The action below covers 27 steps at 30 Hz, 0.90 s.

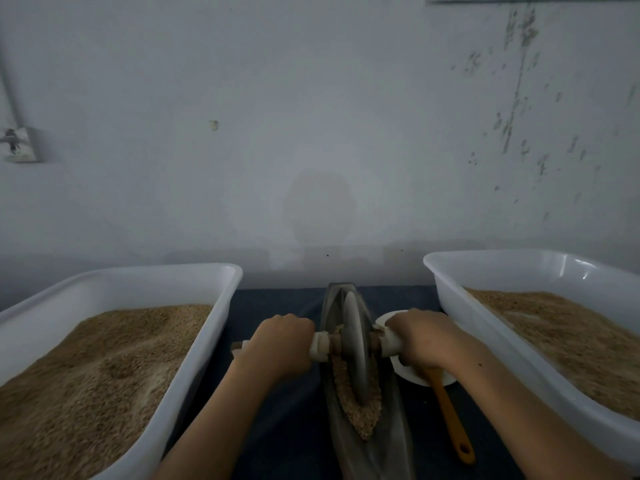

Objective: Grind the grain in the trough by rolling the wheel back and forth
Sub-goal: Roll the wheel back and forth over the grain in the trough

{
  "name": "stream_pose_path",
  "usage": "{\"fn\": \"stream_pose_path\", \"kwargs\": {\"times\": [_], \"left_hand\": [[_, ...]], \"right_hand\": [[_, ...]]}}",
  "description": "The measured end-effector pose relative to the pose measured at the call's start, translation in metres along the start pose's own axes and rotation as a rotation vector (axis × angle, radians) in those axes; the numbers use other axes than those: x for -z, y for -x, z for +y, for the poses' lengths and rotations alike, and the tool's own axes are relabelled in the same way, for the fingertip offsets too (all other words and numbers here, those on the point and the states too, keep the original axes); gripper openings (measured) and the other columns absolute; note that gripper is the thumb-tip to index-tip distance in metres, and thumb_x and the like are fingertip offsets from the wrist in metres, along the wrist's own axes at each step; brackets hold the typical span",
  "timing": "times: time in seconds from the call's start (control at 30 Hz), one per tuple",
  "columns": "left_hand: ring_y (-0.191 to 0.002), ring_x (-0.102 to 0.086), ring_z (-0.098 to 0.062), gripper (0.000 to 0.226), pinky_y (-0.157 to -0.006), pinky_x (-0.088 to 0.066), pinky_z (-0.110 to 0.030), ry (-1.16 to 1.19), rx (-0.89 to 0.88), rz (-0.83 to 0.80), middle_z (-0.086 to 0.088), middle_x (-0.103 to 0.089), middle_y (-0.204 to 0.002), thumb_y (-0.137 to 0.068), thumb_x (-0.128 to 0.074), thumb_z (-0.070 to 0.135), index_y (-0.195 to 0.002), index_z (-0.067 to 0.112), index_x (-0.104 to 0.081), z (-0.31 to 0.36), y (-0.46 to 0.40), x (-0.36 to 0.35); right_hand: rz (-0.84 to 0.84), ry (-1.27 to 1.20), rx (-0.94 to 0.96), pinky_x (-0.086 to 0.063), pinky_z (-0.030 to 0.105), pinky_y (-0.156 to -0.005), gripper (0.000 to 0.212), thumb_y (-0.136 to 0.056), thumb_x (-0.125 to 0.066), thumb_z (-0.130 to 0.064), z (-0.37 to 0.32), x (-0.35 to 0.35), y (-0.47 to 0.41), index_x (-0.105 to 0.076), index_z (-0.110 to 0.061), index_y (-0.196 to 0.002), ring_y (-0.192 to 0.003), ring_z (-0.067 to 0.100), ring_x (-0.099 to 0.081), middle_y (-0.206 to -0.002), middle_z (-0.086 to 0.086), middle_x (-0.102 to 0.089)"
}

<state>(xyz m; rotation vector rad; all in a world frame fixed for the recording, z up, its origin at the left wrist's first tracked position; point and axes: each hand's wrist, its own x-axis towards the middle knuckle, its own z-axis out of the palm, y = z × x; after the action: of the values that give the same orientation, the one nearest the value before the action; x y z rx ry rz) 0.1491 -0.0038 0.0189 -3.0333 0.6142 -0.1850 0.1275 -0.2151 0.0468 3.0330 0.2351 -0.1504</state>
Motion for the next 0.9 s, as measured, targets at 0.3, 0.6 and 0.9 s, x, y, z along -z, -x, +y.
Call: {"fn": "stream_pose_path", "kwargs": {"times": [0.3, 0.6, 0.9], "left_hand": [[-0.069, -0.043, -0.011, 0.021, -0.065, -0.034, -0.027, -0.046, 0.049, 0.243, 0.005, -0.057, -0.089, -0.090, -0.053, 0.032, -0.092, 0.026, -0.033, 0.002, -0.002, -0.011], [-0.080, -0.049, -0.010, 0.022, -0.073, -0.038, -0.025, -0.011, -0.011, -0.018, 0.001, -0.063, -0.101, -0.084, -0.061, 0.027, -0.104, 0.022, -0.054, -0.003, -0.004, -0.001], [-0.079, -0.050, -0.013, 0.015, -0.071, -0.036, -0.028, -0.019, 0.069, 0.056, 0.000, -0.063, -0.100, -0.089, -0.055, 0.027, -0.102, 0.019, -0.054, 0.003, -0.007, -0.005]], "right_hand": [[0.288, -0.016, 0.022, -0.038, 0.030, -0.085, 0.017, -0.093, -0.052, -0.017, -0.001, -0.014, -0.004, -0.048, -0.020, -0.110, -0.105, 0.021, -0.058, -0.113, 0.001, -0.063], [0.005, -0.041, 0.028, -0.044, 0.032, -0.092, 0.041, -0.089, -0.060, -0.015, 0.001, 0.002, 0.004, -0.052, -0.021, -0.129, -0.111, 0.021, -0.058, -0.123, 0.004, -0.060], [0.000, -0.006, 0.028, -0.045, 0.034, -0.094, 0.040, -0.092, -0.054, -0.012, 0.001, 0.003, 0.001, -0.050, -0.022, -0.130, -0.113, 0.023, -0.057, -0.126, 0.005, -0.058]]}}
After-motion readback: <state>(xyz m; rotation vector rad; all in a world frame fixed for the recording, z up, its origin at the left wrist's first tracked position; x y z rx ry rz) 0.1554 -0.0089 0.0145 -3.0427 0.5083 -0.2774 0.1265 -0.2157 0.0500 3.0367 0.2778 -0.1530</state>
